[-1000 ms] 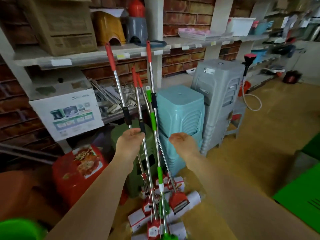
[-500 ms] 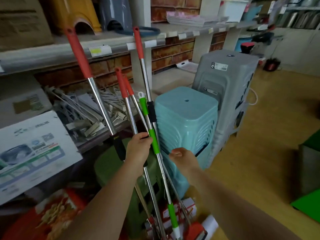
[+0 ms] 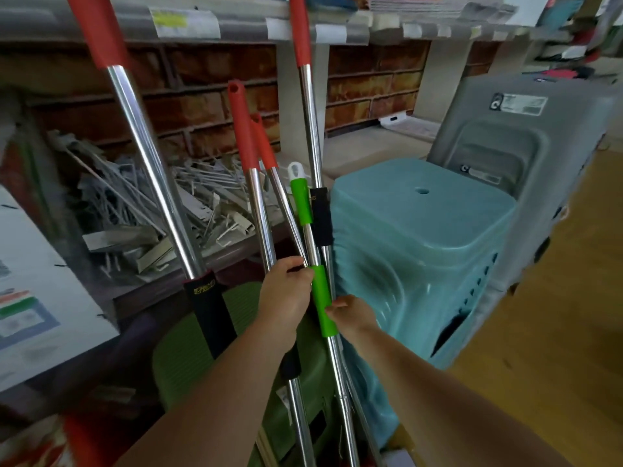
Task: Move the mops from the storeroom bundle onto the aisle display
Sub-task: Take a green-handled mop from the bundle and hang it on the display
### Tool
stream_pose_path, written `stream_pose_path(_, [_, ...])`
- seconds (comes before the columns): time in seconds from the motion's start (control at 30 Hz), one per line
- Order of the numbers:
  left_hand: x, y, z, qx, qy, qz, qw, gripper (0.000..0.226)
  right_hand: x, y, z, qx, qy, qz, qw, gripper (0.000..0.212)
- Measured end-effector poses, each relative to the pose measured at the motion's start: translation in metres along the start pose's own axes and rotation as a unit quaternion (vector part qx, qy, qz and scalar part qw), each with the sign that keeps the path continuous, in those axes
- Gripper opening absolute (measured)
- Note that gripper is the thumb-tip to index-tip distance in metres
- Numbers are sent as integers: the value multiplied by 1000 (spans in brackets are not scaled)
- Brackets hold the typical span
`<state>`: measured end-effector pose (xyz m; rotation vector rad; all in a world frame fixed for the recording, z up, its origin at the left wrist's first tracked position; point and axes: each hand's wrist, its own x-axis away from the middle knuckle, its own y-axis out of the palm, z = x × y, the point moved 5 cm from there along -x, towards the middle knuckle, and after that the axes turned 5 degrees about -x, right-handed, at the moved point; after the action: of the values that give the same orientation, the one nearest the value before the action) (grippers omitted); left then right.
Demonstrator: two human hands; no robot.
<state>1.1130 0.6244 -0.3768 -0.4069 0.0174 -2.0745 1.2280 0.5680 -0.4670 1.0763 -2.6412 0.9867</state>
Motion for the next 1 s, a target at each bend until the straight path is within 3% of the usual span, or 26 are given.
stream_pose_path(0.23, [-31,-2,-3,-27,42,-11,999,23,-50,29,16,45,25,-3,999,47])
stream_pose_path(0.63, [-34,-6,-11,-54,73,-42,995,26,-80,40,-8,-20,19,28,999,47])
stream_pose_path(0.8, [-35,-5,-17,-57,78,-48,994,25,-81,36,-14,12,-31,27,999,51])
stream_pose_path(1.0, [-32,-4,-14,-61,87,-27,994,24,-60,6,-28,36,-66,-27,997,45])
